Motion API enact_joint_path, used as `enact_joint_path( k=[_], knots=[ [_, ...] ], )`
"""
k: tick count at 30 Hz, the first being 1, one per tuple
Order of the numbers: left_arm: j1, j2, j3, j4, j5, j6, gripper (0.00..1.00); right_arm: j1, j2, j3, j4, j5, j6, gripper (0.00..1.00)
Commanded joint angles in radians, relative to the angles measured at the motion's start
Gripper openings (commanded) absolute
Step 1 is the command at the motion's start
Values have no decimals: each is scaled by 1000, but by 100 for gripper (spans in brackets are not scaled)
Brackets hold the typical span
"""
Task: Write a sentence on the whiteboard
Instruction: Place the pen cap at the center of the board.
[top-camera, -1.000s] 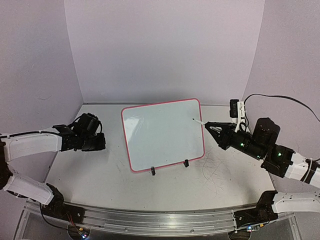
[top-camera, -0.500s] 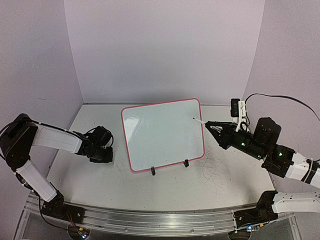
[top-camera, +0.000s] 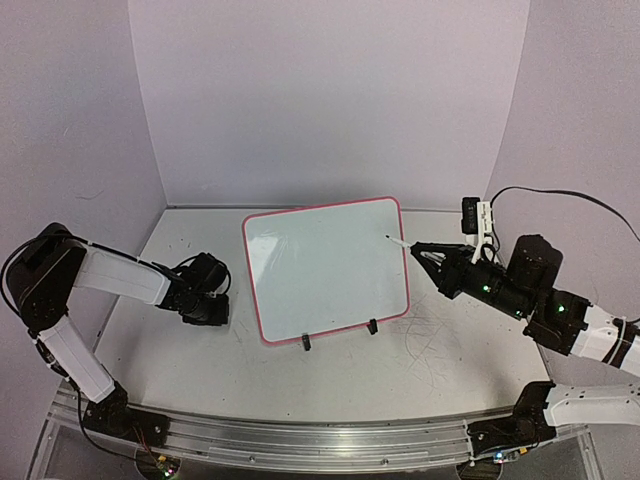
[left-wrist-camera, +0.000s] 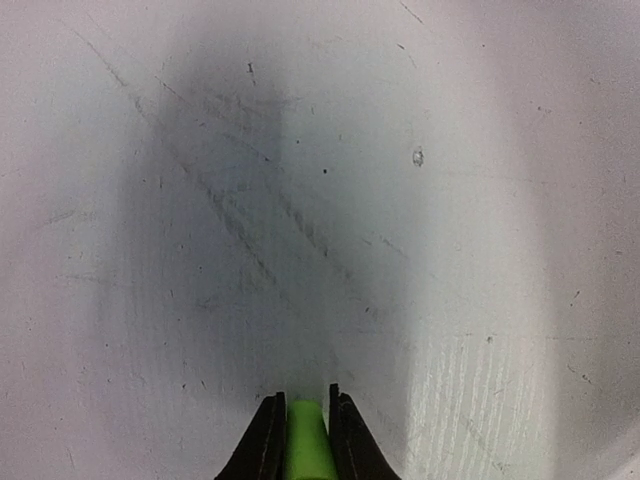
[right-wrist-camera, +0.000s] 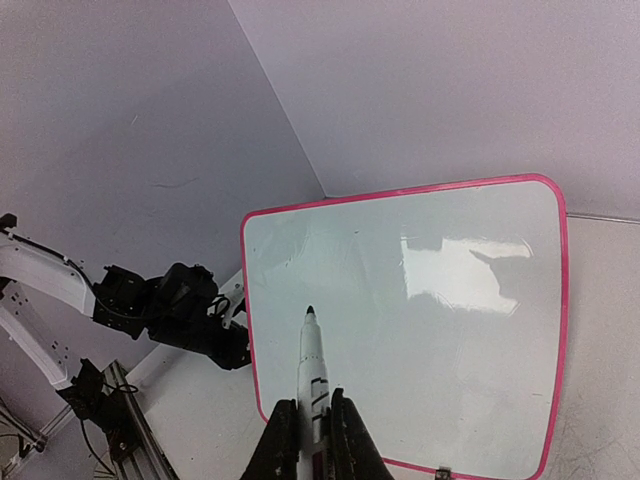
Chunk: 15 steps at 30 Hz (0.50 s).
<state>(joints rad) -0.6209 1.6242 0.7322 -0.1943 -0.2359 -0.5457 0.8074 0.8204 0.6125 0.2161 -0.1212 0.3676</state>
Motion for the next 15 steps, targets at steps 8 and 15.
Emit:
enact_joint_path(
  k=[8,15],
  knots=[
    [6,-26,9,32,4,19,23,-1,-5,20,29,-7,-6,0],
    [6,-75,19,10,-7,23,39,-1,5,26,29,-15,-4,0]
  ],
)
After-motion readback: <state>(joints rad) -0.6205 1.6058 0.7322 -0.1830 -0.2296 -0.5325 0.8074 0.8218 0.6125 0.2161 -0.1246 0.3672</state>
